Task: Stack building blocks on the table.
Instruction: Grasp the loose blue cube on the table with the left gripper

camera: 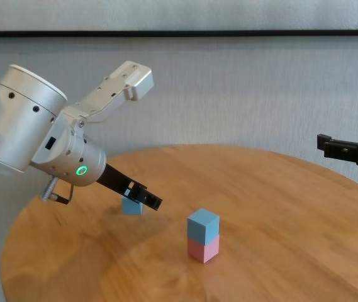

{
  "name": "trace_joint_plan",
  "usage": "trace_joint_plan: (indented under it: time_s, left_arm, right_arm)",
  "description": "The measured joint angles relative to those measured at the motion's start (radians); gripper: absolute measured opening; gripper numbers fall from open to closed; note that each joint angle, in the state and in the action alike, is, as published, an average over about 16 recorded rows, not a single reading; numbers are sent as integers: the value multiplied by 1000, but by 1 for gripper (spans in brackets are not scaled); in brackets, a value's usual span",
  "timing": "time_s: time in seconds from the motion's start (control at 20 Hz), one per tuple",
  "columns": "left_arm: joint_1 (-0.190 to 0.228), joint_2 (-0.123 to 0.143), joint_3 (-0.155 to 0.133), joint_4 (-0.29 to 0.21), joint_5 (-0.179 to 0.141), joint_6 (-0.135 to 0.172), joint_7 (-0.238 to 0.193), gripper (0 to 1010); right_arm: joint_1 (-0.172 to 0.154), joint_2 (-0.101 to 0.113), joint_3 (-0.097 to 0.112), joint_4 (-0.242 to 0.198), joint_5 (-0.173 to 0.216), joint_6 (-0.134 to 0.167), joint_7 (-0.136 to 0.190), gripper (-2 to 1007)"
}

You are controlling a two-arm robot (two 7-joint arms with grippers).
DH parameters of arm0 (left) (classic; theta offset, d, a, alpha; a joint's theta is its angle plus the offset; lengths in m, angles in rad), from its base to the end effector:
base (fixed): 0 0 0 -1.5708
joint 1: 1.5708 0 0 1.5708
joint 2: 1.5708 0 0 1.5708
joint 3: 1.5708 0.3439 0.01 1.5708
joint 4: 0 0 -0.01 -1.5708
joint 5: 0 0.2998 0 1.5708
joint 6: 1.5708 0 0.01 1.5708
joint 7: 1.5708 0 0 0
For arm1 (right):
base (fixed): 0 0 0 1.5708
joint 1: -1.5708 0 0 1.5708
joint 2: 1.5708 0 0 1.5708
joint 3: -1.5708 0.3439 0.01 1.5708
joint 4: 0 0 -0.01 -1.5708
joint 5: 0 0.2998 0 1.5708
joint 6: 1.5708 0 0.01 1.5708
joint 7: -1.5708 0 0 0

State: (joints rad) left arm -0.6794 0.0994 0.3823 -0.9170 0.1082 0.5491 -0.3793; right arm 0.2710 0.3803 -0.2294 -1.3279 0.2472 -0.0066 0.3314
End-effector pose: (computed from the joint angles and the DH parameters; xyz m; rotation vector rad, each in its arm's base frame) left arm 0.5228 -0.0367 -0.2845 0.7170 0.1703 1.0224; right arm 0.4027 -0.0938 -0.3277 -0.1662 -0.0872 -1.1161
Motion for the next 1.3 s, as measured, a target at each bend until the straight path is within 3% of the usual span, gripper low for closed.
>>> trace_joint_plan:
  time_s: [1.3]
  left_arm:
    - [-66,-29,6,141,21,-55,-15,1001]
  right_arm:
    - [0,0,0,0,0,0,0,1000]
